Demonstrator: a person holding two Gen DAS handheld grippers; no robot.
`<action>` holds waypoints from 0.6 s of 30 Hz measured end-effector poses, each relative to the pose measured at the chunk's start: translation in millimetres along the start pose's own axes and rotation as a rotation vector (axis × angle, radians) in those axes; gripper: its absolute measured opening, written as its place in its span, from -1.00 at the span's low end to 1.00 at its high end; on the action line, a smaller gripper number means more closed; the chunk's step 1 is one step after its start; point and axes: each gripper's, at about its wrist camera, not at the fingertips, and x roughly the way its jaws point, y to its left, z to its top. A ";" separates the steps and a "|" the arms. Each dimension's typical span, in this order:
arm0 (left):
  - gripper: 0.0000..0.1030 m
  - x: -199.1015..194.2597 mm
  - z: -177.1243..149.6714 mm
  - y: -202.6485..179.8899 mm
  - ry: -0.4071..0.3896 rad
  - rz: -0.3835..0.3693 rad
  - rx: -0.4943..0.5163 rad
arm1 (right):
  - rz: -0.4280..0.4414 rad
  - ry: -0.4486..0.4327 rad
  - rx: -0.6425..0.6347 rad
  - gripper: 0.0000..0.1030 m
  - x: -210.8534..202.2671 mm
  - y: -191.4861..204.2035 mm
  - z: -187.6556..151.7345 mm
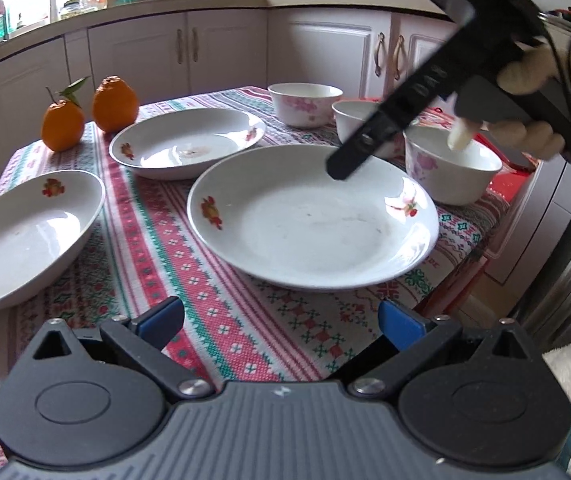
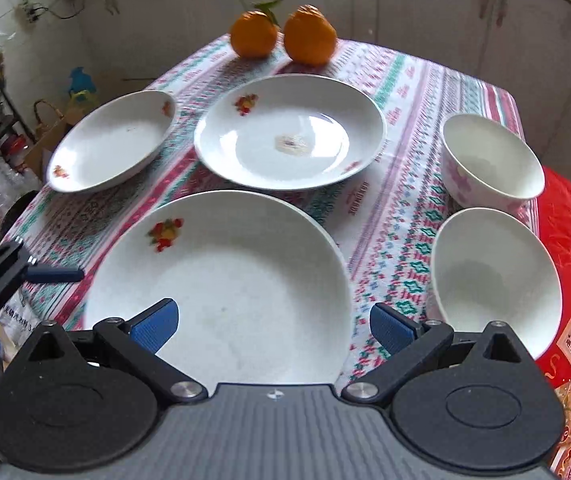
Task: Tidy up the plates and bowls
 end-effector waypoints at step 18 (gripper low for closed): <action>0.98 18.2 9.6 -6.7 -0.014 -0.054 0.042 | 0.058 0.096 0.011 0.62 31.5 -12.0 15.8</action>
